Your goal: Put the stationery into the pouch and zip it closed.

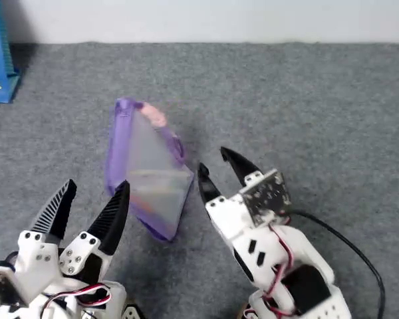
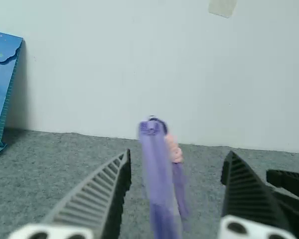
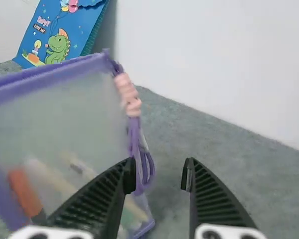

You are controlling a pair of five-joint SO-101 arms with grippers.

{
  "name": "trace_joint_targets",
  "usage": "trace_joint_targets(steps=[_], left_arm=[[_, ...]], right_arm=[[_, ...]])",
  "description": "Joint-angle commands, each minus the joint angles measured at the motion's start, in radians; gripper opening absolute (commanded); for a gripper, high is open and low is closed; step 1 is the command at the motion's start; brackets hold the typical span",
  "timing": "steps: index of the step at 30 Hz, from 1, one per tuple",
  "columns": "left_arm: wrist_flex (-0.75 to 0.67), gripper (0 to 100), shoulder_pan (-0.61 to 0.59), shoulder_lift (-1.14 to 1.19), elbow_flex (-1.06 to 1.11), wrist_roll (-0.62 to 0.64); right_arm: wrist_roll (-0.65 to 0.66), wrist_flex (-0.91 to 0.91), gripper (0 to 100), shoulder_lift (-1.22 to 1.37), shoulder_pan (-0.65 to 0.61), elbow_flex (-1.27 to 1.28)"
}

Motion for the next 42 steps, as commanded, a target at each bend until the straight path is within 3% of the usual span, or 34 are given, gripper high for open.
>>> trace_joint_targets(steps=[1,4,8,16,24,30,42], left_arm=[[0.04,27,-0.005,-0.011,-0.044,0.008],[0.068,17,-0.005,-0.011,-0.041,0.005],[0.072,1,-0.005,-0.011,-0.035,-0.038],[0.114,1,-0.005,-0.011,0.071,-0.089],[-0.055,1,-0.005,-0.011,0.377,-0.222],[-0.184,1,-0.005,-0.011,0.625,-0.222],[-0.316,1,-0.006,-0.008,0.889,-0.226]], right_arm=[[-0.054,0.096,15.8,-0.087,-0.005,-0.06],[-0.057,0.137,14.7,-0.125,-0.004,-0.044],[-0.064,0.137,3.7,-0.166,-0.004,0.018],[-0.068,0.136,0.8,-0.314,0.116,0.215],[-0.069,0.136,0.8,-0.306,0.251,0.35],[-0.069,0.136,0.8,-0.306,0.297,0.448],[-0.068,0.145,0.9,-0.305,0.328,0.583]])
